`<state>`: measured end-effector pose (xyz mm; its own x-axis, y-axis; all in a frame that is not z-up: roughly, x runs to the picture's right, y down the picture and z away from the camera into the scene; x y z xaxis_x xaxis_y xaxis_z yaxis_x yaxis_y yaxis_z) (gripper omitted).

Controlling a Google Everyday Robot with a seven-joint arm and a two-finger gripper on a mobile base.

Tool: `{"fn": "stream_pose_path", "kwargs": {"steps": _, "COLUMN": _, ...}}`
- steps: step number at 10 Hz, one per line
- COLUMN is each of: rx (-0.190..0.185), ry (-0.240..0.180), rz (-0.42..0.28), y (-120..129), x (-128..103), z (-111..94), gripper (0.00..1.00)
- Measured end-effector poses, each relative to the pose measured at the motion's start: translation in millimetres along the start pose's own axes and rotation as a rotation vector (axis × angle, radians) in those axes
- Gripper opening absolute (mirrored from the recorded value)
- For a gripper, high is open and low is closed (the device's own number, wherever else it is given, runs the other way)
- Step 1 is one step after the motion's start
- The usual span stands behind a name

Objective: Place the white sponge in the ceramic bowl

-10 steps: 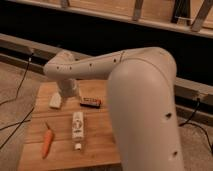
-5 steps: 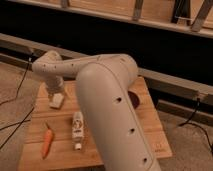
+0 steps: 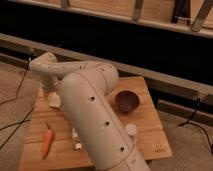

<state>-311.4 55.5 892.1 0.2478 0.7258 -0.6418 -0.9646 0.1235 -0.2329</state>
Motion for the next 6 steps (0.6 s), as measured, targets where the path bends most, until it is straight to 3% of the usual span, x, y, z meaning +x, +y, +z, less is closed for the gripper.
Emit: {"fn": "stream_pose_path", "kwargs": {"steps": 6, "rx": 0.001, "ry": 0.063, "rz": 0.016, "y": 2.2, "x": -27.3, "z": 40.0, "gripper": 0.65}}
